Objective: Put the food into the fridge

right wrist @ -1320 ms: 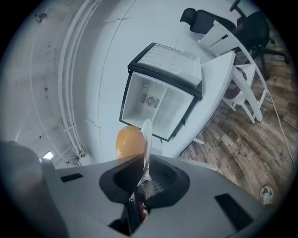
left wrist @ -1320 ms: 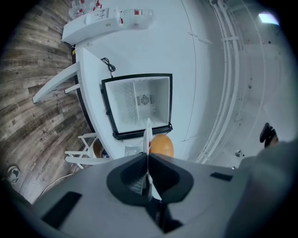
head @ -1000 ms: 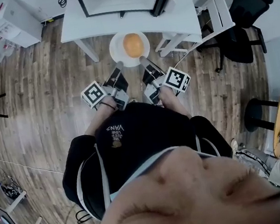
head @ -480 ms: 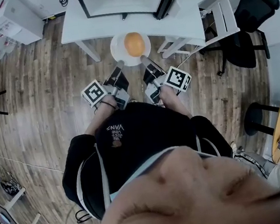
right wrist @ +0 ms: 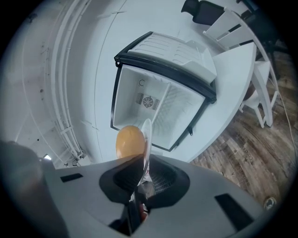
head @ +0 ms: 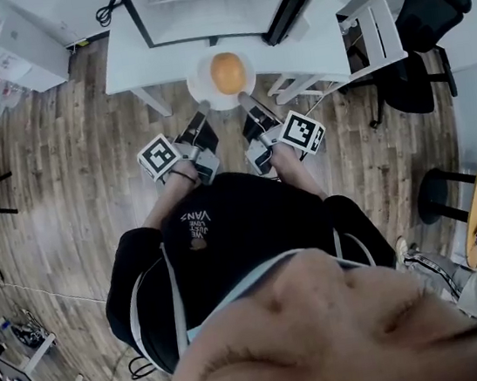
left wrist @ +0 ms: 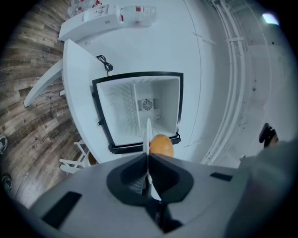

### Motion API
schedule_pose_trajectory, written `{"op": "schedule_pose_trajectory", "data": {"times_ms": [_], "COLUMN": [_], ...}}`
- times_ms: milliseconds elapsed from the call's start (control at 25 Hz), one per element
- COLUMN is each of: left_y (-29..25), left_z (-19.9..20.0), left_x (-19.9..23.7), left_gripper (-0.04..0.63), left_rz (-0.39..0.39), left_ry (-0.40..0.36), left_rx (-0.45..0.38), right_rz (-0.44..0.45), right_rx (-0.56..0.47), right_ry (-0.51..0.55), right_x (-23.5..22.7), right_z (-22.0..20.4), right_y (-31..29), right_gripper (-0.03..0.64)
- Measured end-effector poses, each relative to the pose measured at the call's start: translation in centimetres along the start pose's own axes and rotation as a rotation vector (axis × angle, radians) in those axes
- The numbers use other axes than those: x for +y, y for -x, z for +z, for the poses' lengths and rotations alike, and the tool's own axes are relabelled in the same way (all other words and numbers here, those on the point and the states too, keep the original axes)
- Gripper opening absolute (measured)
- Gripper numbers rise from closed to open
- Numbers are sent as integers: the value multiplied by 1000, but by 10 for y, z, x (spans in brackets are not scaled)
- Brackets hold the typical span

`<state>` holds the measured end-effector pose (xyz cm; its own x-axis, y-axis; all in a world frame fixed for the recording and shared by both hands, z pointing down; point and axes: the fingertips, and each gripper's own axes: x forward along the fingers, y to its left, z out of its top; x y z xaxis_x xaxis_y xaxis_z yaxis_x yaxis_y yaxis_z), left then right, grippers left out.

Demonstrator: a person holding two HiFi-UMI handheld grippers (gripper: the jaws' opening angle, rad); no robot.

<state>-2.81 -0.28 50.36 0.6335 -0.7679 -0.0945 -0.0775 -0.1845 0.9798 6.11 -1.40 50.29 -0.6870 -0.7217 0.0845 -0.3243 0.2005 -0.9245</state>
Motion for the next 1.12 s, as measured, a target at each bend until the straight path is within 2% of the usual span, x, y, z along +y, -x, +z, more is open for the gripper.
{"op": "schedule_pose_trajectory", "data": {"times_ms": [160, 360, 880, 1120], "left_y": [-9, -17, -30, -37], "left_z": [23, 50, 99, 104], "left_x": [1, 5, 14, 19], "left_gripper": [23, 23, 23, 23], "left_rz": [-9, -14, -38, -43], "left_ry": [4, 10, 3, 19], "left_rx": [21, 49, 149, 184], "right_rz": [-12, -79, -31, -109], "right_rx": [-23, -46, -152, -182], "right_ry": [-1, 7, -10, -21], "right_x": [2, -3, 10, -3], "right_z": [7, 11, 13, 14], "right_y": [-22, -42, -92, -92], "right_gripper": [41, 41, 41, 41]}}
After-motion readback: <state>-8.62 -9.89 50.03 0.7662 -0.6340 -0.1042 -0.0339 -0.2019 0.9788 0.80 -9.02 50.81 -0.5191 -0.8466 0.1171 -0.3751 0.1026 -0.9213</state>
